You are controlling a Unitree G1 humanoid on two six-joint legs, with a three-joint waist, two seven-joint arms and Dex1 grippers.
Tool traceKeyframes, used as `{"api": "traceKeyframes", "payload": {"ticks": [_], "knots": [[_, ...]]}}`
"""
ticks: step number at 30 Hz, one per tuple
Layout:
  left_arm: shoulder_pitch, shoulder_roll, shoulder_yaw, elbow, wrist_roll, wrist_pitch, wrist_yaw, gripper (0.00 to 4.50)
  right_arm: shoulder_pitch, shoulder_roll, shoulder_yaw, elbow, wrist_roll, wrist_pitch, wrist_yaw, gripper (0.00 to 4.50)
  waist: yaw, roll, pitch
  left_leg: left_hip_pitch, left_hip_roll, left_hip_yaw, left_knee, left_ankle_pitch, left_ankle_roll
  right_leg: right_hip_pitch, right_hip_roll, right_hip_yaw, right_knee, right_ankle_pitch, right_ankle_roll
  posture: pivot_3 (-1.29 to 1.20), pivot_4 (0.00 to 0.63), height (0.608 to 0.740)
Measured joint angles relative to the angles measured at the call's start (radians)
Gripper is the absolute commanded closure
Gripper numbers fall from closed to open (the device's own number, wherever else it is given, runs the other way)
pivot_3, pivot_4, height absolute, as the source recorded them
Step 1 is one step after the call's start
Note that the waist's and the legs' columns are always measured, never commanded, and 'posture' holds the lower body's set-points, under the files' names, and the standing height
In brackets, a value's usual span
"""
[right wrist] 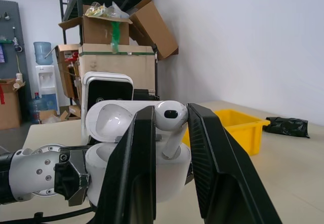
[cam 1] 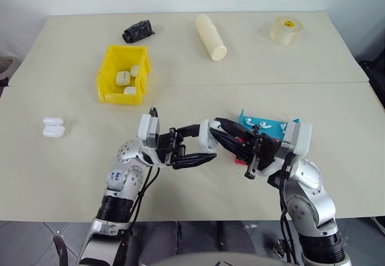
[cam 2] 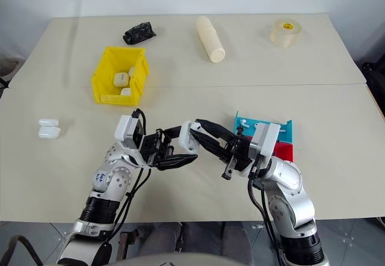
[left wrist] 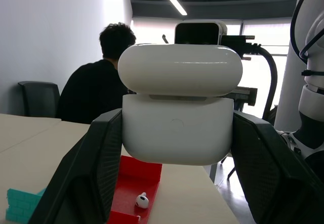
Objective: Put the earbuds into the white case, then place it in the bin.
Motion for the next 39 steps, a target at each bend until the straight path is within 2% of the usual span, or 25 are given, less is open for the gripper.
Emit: {"api": "traceKeyframes", "payload": {"ticks": [2,12,13,17,19,24,27,33,39], "knots": [[0.0,0.0,-0.001,0.0,0.001,0.002,-0.003,1.71,0.003,-0.01,0.0,0.0,0.016,0.009,0.002,3.22,0.0,0.0,0.0,0.0,0.0,0.0,0.0,0.0,0.0,0.0,0.0,0.0,0.0,0.0,0.0,0.0,0.15,0.74],[0.0,0.0,0.005,-0.003,0.001,0.002,-0.042,1.71,-0.008,-0.057,-0.027,0.014,0.078,0.045,0.003,0.15,0.0,0.0,0.0,0.0,0.0,0.0,0.0,0.0,0.0,0.0,0.0,0.0,-0.001,0.0,0.0,0.0,0.15,0.74],[0.0,-0.001,0.009,-0.003,0.001,0.002,-0.041,1.71,-0.01,-0.061,-0.027,0.011,0.081,0.05,0.004,0.03,0.001,0.0,0.0,0.0,0.0,0.0,0.0,0.0,0.0,0.0,0.0,0.0,-0.002,0.0,0.0,0.0,0.15,0.74],[0.0,0.007,0.018,-0.003,0.005,-0.001,-0.017,1.71,0.0,-0.105,-0.026,-0.012,0.085,0.078,0.017,0.03,0.002,0.0,0.0,0.0,0.0,0.0,0.0,0.0,0.0,0.0,0.0,0.0,-0.002,0.0,0.0,0.0,0.15,0.74],[0.005,0.025,0.021,-0.004,0.022,-0.019,-0.013,1.71,0.034,-0.166,-0.066,-0.025,0.091,0.093,0.029,0.03,0.004,0.0,0.0,0.0,0.0,0.0,0.0,0.0,0.0,0.0,0.0,0.0,-0.002,0.0,0.0,0.0,0.15,0.74],[0.074,0.098,0.08,-0.003,0.054,-0.09,-0.01,1.71,0.145,-0.344,-0.286,0.02,0.09,0.09,0.094,0.03,0.007,0.0,0.0,0.0,0.0,0.001,-0.001,0.0,0.0,0.001,0.0,0.0,-0.003,0.0,0.0,0.0,0.15,0.74],[0.11,0.093,0.08,-0.008,0.064,-0.127,0.003,1.71,0.24,-0.438,-0.383,0.126,0.036,0.012,0.215,0.03,0.01,0.0,0.0,0.0,-0.001,0.001,0.0,0.0,0.001,0.002,0.0,0.0,-0.003,0.0,0.0,0.0,0.15,0.74],[0.137,0.067,0.078,-0.021,0.089,-0.184,0.053,1.71,0.282,-0.471,-0.524,0.405,-0.03,-0.126,0.322,0.03,0.006,0.0,0.0,0.002,0.0,0.003,0.0,0.0,0.001,0.002,0.0,0.001,-0.003,0.0,0.0,0.0,0.15,0.74],[0.133,0.047,0.057,-0.027,0.097,-0.216,0.063,1.71,0.183,-0.504,-0.507,0.359,-0.011,-0.014,0.3,0.03,-0.003,0.001,0.0,0.002,0.001,0.004,0.0,0.0,0.001,0.001,0.0,0.001,-0.002,0.0,0.0,0.0,0.15,0.74]]}}
